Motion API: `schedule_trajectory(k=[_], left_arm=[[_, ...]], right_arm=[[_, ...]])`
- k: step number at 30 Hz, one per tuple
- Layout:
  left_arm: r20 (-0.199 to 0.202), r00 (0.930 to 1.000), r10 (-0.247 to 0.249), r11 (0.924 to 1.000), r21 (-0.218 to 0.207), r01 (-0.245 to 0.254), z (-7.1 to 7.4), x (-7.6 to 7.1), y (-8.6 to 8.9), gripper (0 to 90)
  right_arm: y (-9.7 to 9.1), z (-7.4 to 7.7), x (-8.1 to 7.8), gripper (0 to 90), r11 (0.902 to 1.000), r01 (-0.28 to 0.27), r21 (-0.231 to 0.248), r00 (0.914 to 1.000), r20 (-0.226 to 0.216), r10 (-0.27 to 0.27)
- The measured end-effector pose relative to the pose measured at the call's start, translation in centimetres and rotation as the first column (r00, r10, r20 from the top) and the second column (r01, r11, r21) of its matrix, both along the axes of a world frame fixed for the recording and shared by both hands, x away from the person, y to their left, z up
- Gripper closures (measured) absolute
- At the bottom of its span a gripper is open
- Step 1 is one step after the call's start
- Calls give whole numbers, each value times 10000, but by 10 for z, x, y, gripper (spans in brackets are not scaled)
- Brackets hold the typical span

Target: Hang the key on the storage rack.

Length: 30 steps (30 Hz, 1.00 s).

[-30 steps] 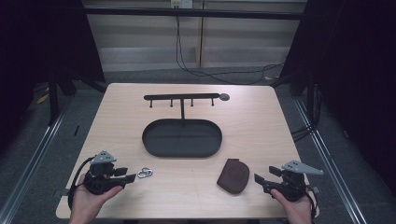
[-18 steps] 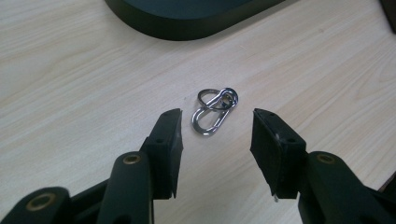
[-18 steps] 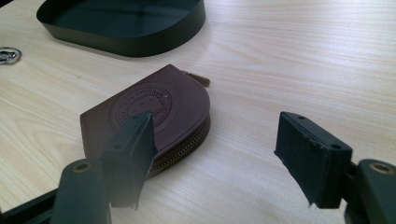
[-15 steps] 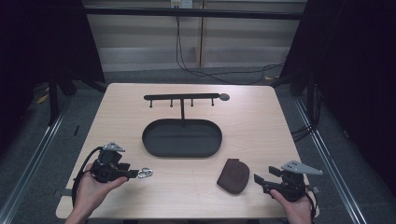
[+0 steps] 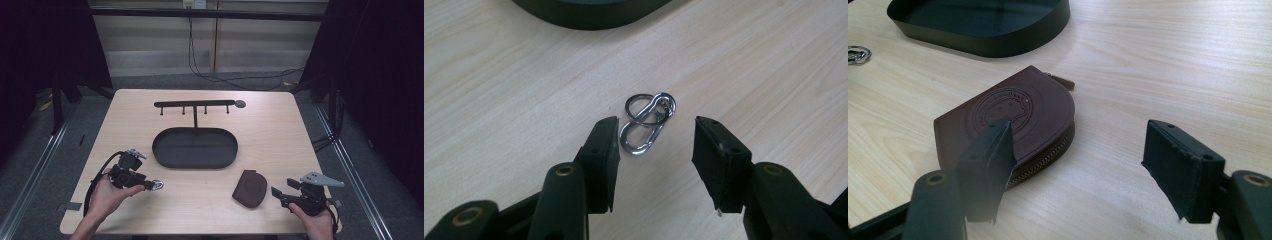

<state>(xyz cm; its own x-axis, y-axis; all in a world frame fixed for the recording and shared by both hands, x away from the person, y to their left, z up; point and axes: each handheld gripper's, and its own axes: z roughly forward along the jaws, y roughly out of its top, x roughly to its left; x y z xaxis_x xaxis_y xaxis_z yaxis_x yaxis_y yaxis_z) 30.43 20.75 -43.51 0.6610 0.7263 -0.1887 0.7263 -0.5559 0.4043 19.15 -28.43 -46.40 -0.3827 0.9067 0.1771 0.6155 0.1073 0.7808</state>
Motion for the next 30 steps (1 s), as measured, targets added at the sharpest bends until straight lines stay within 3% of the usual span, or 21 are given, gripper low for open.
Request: schedule_trajectory(k=[3, 5, 12, 20, 26, 30], left_arm=[[-212, 9997, -81, 9999, 139, 83, 0, 5, -4, 550], [-230, 9996, -165, 9969, 761, 182, -1, 7, -10, 552], [-699, 9970, -345, 9957, 831, 403, -5, 15, -16, 551], [-1374, 9890, -543, 9942, 852, 664, -12, 28, -20, 545], [-1621, 9837, -784, 9896, 1063, 964, -18, 32, -26, 589], [-1637, 9840, -700, 9885, 1211, 905, -21, 34, -29, 597]], right_arm=[[0, 0, 0, 285, 10000, -5, -10, 10000, -20, 5], [0, 0, 0, 284, 10000, -1, -10, 10000, -33, 1], [0, 0, 0, 285, 10000, -37, -25, 10000, -24, 37], [0, -1, 1, 284, 10000, -38, -16, 10000, -71, 38], [0, -1, 1, 284, 10000, -39, -10, 10000, -57, 39], [0, -1, 1, 284, 10000, -45, -5, 10000, -52, 45]])
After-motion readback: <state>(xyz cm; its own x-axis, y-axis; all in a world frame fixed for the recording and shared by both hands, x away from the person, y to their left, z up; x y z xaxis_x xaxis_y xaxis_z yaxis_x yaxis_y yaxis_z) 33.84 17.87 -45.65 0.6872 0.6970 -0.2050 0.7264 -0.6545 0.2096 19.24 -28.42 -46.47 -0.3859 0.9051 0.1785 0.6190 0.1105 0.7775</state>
